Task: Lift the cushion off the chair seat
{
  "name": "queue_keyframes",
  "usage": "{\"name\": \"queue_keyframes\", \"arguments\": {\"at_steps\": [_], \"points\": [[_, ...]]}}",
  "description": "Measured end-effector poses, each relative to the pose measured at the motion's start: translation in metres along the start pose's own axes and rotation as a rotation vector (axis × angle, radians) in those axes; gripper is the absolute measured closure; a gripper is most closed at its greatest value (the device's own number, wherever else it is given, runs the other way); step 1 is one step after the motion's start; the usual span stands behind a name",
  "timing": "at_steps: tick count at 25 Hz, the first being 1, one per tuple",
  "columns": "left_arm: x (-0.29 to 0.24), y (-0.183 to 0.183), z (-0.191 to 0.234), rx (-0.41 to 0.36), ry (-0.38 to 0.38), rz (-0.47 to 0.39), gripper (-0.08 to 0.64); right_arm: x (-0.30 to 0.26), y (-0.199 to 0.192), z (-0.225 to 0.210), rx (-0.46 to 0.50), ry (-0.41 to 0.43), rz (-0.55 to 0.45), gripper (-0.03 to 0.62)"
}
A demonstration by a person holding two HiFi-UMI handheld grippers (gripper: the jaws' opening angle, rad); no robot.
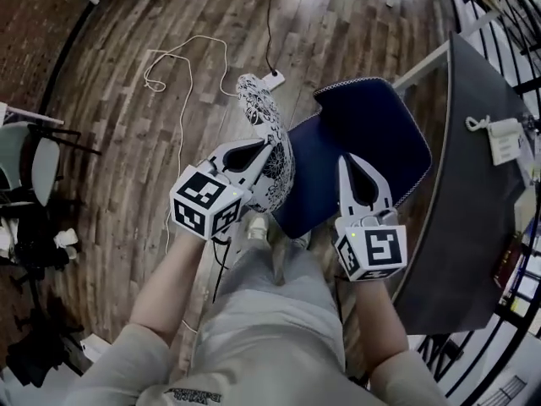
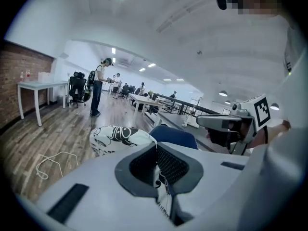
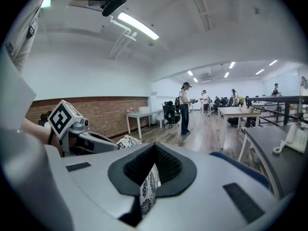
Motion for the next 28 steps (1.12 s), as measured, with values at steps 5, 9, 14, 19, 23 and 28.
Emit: {"name": "queue_keyframes", "arguments": {"at_steps": [5, 9, 14, 19, 23, 28], "points": [[0.067, 0.055, -0.038, -0.042, 0.036, -0.088, 0.552, 0.053, 0.063, 0.011, -0.006, 0.034, -0.109, 0.589], [0.127, 0.102, -0.069, -0.104, 0.121, -0.225, 0.552, 0.101, 0.107, 0.01, -0.084, 0.083, -0.186, 0.589], [0.188, 0.153, -0.102, -0.191, 0.169, -0.38, 0.552, 0.153, 0.157, 0.011, -0.083, 0.078, -0.273, 0.589], [0.236, 0.188, -0.131, -0.286, 0.219, -0.493, 0.552, 0.209, 0.195, 0.026, -0.038, 0.05, -0.376, 0.589], [0.26, 0.209, -0.158, -0.345, 0.189, -0.609, 0.552, 0.242, 0.214, 0.029, 0.063, 0.0, -0.43, 0.589], [0.284, 0.216, -0.177, -0.415, 0.182, -0.659, 0.552, 0.259, 0.224, 0.05, 0.242, -0.082, -0.452, 0.589]]}}
Point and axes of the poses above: the fingertips, and each gripper's own axes: x backward along the fingers, z to its left, y out of its top, the point moved 6 cm from there along x, backward along the fingers, and after that the axes turned 13 degrees about z, right-handed, at the moved point
